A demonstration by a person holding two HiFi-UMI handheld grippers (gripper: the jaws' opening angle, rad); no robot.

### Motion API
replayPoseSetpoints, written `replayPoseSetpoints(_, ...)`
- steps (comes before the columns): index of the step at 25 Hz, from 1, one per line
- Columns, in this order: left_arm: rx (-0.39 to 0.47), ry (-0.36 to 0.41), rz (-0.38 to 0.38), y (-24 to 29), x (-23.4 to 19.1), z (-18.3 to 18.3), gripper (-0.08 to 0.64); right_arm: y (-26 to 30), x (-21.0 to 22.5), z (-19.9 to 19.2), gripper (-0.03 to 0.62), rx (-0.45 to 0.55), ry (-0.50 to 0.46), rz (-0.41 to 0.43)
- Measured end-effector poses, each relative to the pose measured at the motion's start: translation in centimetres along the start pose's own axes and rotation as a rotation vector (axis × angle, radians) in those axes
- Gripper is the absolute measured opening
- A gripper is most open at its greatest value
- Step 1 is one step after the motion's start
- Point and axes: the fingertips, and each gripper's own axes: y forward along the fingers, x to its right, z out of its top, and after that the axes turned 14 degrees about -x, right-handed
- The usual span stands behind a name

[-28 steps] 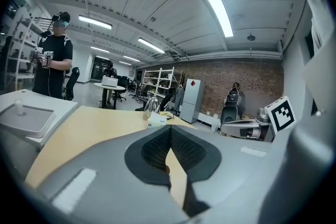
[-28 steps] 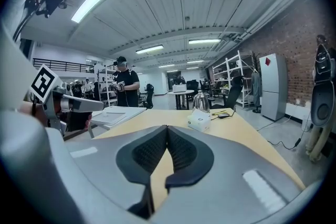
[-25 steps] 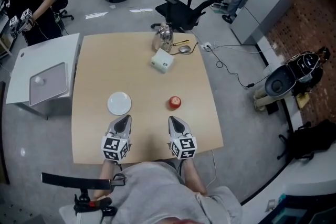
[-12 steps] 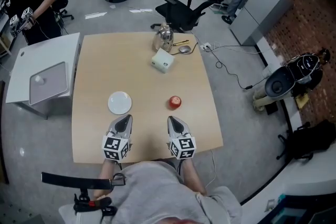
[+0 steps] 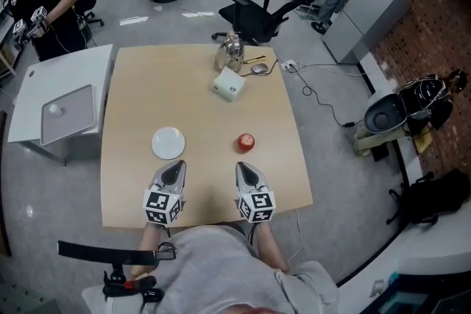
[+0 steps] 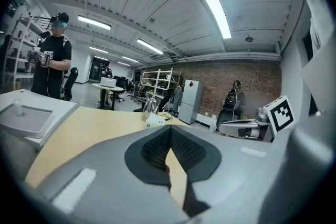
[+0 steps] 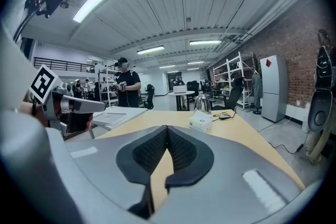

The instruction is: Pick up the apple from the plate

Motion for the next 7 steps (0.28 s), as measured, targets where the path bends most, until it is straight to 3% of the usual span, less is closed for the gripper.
replayPoseSetpoints(7, 0.003, 0.001, -0.001, 0.07, -0.05, 0.01, 0.02, 0.1, -0.05, -0.13, 0.006, -0.003, -0.003, 0.002)
